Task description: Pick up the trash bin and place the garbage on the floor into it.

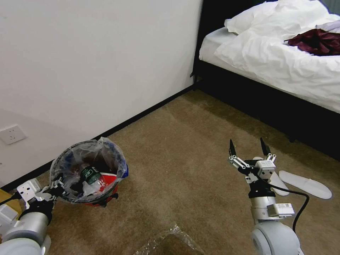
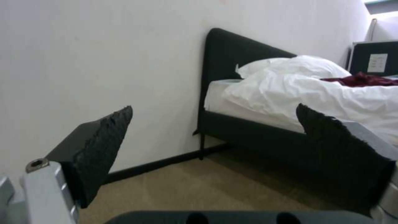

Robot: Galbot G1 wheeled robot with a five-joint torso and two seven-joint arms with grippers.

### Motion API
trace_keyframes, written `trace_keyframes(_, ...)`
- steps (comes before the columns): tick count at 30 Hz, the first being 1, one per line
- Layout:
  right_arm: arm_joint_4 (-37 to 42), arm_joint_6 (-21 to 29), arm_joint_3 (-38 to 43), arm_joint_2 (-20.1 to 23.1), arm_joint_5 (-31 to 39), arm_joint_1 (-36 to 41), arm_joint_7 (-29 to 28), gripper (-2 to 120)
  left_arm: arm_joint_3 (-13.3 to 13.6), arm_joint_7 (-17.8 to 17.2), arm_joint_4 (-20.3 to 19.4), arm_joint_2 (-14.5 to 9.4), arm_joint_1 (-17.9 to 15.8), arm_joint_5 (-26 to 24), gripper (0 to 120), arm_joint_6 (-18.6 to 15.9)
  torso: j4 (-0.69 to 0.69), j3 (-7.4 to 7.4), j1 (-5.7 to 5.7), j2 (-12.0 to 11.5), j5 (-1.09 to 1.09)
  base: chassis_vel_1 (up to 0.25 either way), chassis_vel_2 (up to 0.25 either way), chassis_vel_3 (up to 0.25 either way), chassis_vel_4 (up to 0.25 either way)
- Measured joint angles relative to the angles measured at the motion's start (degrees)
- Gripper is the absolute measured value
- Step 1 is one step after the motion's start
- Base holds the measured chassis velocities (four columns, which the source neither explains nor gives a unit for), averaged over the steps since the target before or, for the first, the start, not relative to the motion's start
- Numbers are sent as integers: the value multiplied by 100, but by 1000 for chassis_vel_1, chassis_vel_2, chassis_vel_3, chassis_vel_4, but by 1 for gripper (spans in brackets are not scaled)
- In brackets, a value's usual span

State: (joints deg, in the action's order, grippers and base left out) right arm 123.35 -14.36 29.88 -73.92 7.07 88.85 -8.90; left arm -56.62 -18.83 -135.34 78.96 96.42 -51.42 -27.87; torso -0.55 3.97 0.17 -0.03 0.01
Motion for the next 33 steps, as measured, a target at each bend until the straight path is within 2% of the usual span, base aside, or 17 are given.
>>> trace_keyframes(19,176,284,78,-19,168,212,-146,100,47,-8,-118,71,17,-19,2,-34,0,0,0,0,0,0,0,0,0)
trace_keyframes(33,172,285,222,-152,88,196,-165,100,17,1,-215,93,59,-40,2,-29,0,0,0,0,0,0,0,0,0)
